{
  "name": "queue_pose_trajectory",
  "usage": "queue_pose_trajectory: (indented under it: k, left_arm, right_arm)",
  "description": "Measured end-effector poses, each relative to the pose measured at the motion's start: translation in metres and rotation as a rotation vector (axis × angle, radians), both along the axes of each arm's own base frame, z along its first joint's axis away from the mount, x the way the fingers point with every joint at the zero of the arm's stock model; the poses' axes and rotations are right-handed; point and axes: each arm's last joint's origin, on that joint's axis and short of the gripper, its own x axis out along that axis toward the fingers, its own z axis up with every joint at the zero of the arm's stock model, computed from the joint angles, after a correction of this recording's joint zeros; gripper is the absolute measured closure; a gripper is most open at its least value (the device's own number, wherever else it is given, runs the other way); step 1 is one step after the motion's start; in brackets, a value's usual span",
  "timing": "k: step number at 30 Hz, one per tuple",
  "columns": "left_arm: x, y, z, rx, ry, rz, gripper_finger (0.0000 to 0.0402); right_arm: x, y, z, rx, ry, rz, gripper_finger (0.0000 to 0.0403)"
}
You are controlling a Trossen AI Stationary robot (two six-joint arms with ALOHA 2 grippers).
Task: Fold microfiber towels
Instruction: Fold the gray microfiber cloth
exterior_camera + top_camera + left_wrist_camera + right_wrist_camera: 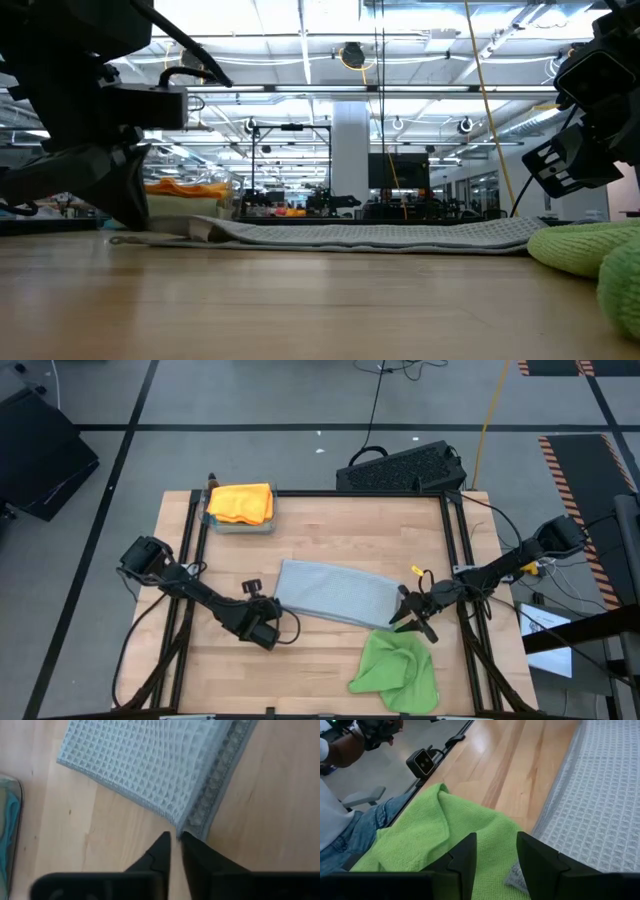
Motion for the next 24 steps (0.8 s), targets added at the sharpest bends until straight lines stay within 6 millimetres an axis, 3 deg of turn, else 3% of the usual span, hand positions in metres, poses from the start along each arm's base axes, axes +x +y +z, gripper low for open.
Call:
queue_pose_trajectory:
  k: [7, 11, 16, 19, 24]
  left_arm:
    - [-0.003, -0.002, 0.002, -0.041, 0.039, 0.018, 0.0250]
    - [0.003, -0.003, 0.021, -0.128, -0.007, 0.053, 0.0225]
    - [0.015, 0.000, 0.047, -0.067, -0.302, 0.044, 0.0257]
    - [0.023, 0.013, 0.041, -0.058, -0.407, 0.106, 0.0292]
    - [0.023, 0.025, 0.019, -0.160, -0.418, 0.187, 0.0353]
  right_arm:
    - [0.000, 0.000, 0.000, 0.002, 0.001, 0.000, 0.0273]
    - [0.000, 0.000, 0.000, 0.000, 0.000, 0.000, 0.0273]
    - [0.001, 0.000, 0.001, -0.021, -0.031, 0.012, 0.0273]
    - [0.002, 0.000, 0.003, -0.048, -0.069, 0.004, 0.0273]
    - [0.002, 0.000, 0.005, -0.053, -0.086, 0.005, 0.0273]
